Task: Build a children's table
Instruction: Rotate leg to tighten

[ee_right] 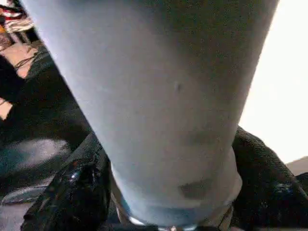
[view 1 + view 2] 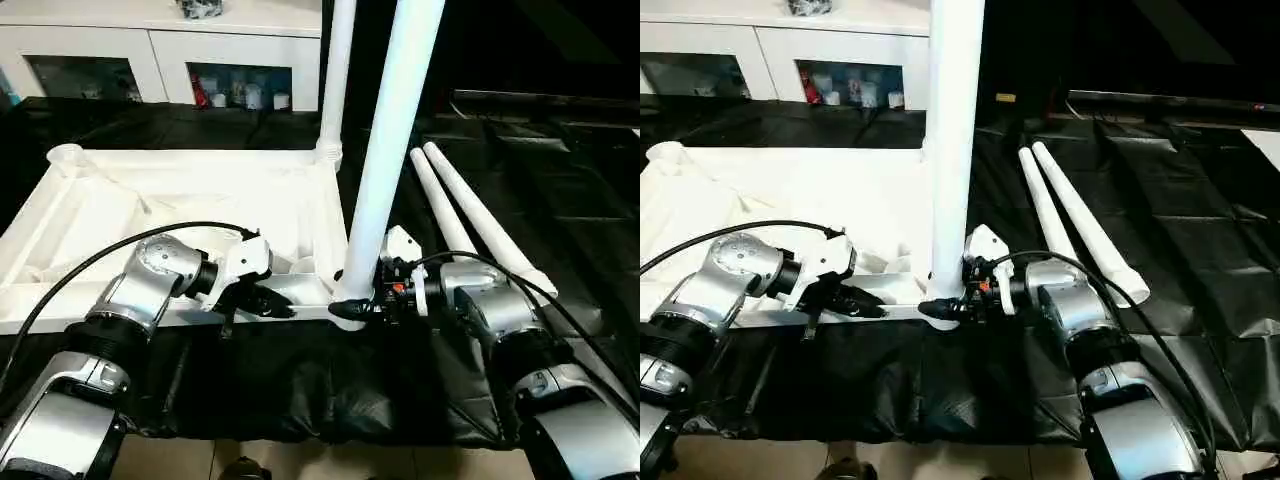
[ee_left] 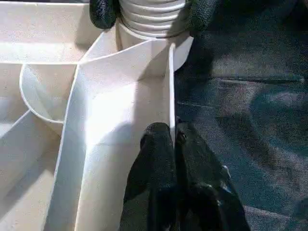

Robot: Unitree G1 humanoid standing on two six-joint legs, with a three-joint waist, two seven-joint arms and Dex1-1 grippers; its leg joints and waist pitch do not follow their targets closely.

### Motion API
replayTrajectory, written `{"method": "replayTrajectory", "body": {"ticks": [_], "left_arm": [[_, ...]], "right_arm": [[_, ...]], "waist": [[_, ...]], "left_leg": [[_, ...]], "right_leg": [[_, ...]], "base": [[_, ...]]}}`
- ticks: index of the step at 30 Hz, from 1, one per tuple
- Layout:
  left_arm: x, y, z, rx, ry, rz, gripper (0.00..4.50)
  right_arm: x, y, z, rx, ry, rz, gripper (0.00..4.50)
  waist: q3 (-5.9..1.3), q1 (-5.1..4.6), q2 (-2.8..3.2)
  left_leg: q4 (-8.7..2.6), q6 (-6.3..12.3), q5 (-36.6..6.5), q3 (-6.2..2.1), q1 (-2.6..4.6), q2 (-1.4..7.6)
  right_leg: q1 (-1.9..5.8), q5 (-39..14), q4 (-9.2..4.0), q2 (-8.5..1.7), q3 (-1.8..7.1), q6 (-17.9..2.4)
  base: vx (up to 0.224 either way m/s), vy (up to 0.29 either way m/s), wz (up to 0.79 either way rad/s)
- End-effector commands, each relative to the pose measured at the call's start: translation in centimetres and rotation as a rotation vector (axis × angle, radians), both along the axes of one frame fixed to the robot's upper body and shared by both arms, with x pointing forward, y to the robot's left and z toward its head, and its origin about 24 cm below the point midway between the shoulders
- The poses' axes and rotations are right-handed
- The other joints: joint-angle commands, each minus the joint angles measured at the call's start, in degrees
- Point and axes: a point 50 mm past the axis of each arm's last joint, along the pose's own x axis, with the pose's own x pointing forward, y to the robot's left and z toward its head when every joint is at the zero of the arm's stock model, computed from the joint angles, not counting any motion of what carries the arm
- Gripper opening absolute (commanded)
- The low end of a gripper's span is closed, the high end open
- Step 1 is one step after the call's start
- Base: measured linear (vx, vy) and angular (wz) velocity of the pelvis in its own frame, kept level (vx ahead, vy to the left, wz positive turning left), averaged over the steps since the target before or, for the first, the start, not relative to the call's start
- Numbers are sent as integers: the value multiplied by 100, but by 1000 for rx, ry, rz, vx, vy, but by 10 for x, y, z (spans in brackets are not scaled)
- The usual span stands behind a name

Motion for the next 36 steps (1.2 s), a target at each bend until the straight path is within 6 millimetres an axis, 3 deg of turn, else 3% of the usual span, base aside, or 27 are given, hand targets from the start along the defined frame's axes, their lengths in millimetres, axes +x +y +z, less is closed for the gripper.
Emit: {"method": "replayTrajectory", "body": {"ticks": [1, 4, 7, 8, 10, 12, 14, 15, 23, 28, 32, 36], "left_arm": [[4, -13, 3, 1, -19, -13, 0], [15, -26, 0, -26, -43, 134, 0], [24, -45, -1, -54, -83, 265, 0], [25, -47, -1, -62, -86, 278, 0], [27, -61, 0, -100, -91, 317, 0], [27, -73, -1, -120, -97, 331, 0], [25, -81, -4, -128, -92, 324, 0], [24, -83, -5, -118, -98, 319, 0], [22, -74, -5, -120, -110, 297, 0], [17, -61, -1, -139, -109, 187, 0], [12, -47, 0, -119, -96, 107, 0], [7, -34, 1, -111, -61, 43, 0]], "right_arm": [[-1, 9, -6, -1, 17, -46, 284], [13, 16, -13, 10, 5, -347, 283], [19, 27, -19, 10, 22, -525, 282], [20, 29, -19, 6, 20, -536, 282], [24, 38, -19, 13, 27, -642, 282], [26, 47, -19, 16, 32, -716, 282], [25, 56, -18, 3, -6, -706, 282], [25, 59, -17, 16, -7, -715, 316], [29, 51, -10, 60, -41, -679, 407], [28, 36, -7, 55, -83, -551, 407], [22, 24, -6, 25, -101, -387, 407], [13, 11, -3, 13, -78, -187, 407]], "waist": [[-411, -6, 50], [-388, -62, 30], [-369, -137, 41], [-365, -143, 61], [-380, -155, 46], [-386, -174, 58], [-387, -185, 54], [-392, -191, 61], [-420, -191, 61], [-433, -184, 52], [-451, -147, 67], [-438, -114, 57]], "left_leg": [[-389, 6, -1536, -74, 121, 277], [-401, -138, -1741, -95, 145, 265], [-399, -257, -1991, -128, 179, 236], [-402, -246, -1983, -126, 177, 236], [-391, -214, -2011, -125, 202, 230], [-403, -183, -1983, -129, 173, 224], [-403, -167, -1965, -122, 160, 228], [-407, -157, -1965, -120, 153, 228], [-402, -12, -1696, -98, 105, 231], [-381, 101, -1480, -78, 79, 238], [-353, 250, -1253, -57, 68, 259], [-354, 255, -1356, -50, 82, 270]], "right_leg": [[270, -1708, -380, -466, 321, -1180], [247, -2277, -441, -499, 326, -1036], [229, -2794, -523, -507, 300, -868], [222, -2796, -533, -505, 304, -853], [206, -2763, -546, -497, 303, -845], [220, -2632, -539, -481, 298, -842], [216, -2489, -525, -480, 308, -867], [219, -2400, -518, -475, 308, -879], [277, -1726, -431, -466, 324, -1062], [306, -1467, -391, -460, 321, -1131], [314, -908, -315, -429, 302, -1313], [309, -1056, -322, -444, 310, -1359]], "base": [[0, 0, 0], [0, 0, 0], [0, 0, 0], [0, 0, 0], [0, 0, 0], [0, 0, 0], [0, 0, 0], [0, 0, 0], [0, 0, 0], [0, 0, 0], [0, 0, 0], [0, 0, 0]]}}
